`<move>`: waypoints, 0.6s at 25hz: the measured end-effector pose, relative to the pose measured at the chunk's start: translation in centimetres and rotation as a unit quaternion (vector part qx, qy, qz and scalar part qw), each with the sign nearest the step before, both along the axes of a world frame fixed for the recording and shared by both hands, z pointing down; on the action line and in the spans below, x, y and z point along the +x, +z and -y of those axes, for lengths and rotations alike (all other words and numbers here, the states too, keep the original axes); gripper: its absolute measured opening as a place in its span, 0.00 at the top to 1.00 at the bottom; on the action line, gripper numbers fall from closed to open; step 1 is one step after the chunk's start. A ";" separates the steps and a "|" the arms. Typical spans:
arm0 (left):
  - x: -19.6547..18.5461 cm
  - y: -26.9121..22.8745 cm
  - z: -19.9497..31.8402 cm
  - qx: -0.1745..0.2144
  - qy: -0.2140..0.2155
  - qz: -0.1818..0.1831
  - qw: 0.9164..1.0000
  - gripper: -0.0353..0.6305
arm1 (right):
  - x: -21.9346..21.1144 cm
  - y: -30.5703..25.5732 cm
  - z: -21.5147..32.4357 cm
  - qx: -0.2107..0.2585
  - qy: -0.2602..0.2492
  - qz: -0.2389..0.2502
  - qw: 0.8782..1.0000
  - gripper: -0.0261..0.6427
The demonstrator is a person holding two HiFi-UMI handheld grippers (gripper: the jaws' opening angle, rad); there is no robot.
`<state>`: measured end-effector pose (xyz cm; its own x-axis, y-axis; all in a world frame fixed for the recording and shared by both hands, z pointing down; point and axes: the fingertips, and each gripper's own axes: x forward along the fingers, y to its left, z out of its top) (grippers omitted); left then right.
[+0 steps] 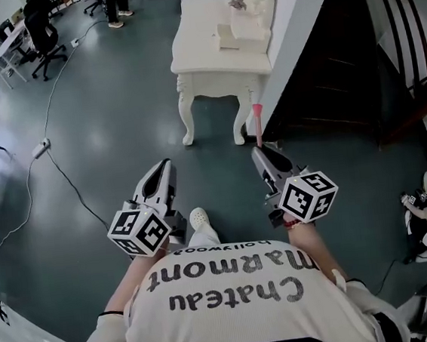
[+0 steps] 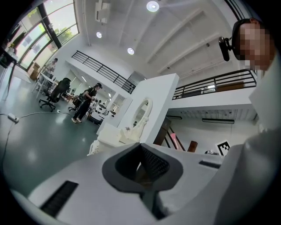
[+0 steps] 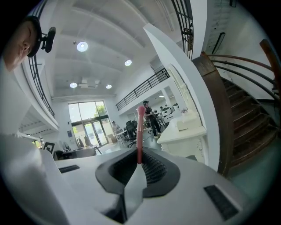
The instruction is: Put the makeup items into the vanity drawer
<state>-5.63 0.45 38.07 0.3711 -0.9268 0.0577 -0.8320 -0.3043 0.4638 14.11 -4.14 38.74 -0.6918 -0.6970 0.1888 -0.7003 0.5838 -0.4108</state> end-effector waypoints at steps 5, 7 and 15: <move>-0.1 -0.7 2.5 0.011 0.014 0.006 1.000 0.94 | 0.0 0.0 1.5 -0.001 0.013 0.005 1.000 0.89; -0.1 -1.3 3.2 0.016 0.020 0.005 1.000 0.94 | 0.0 -0.4 1.9 0.003 0.020 0.008 1.000 0.89; -0.5 -2.0 6.4 0.032 0.037 0.008 0.999 0.94 | 0.2 -1.6 4.5 0.016 0.043 0.005 0.999 0.89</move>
